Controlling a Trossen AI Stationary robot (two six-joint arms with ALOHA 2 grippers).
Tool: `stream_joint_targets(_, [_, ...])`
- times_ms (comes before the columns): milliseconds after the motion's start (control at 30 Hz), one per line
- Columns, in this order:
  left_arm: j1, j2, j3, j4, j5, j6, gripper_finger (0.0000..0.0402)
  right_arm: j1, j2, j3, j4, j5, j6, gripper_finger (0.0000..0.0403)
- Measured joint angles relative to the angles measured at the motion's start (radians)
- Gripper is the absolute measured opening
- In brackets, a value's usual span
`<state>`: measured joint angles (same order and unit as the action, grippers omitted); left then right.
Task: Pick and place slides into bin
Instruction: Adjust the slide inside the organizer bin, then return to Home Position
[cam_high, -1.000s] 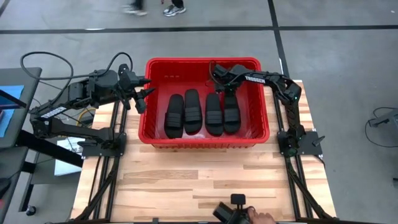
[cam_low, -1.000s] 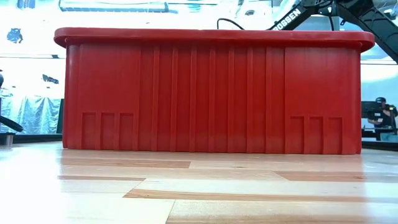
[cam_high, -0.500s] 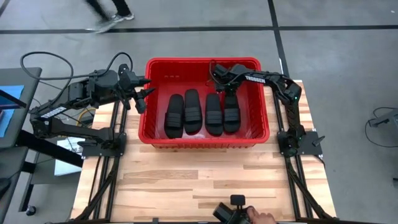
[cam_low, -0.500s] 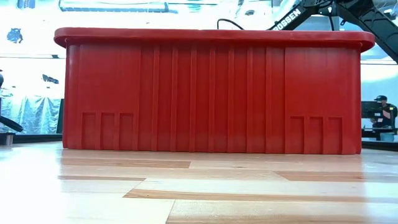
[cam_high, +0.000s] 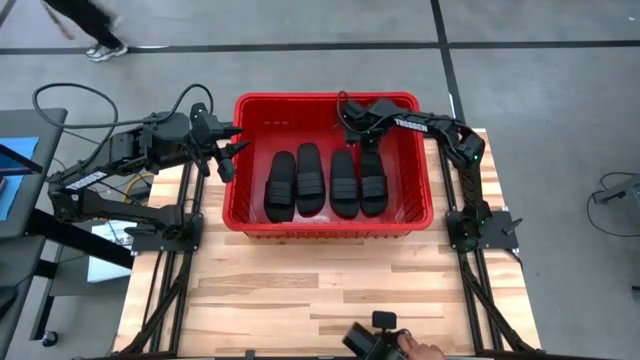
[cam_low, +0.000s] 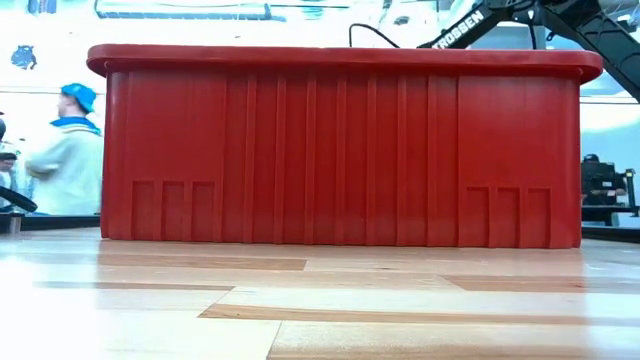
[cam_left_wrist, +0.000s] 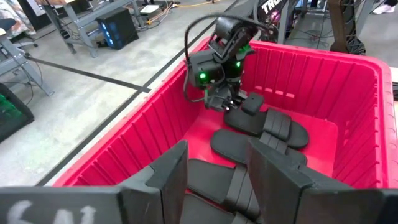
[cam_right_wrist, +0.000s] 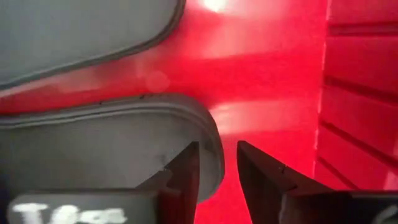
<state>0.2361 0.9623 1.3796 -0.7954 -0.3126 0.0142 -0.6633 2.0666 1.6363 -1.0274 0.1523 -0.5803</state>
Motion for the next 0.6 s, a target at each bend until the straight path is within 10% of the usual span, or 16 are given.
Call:
stream_joint_targets(400, [0.0, -0.034, 0.026, -0.003, 0.005, 0.003, 0.0154, 0.011, 0.0, 0.342, -0.364, -0.117, 0.136, 0.0101])
stream_joint_targets(600, [0.0, -0.121, 0.11, 0.004, 0.047, 0.033, 0.0154, 0.009, -0.088, 0.532, -0.442, -0.418, 0.271, 0.0101])
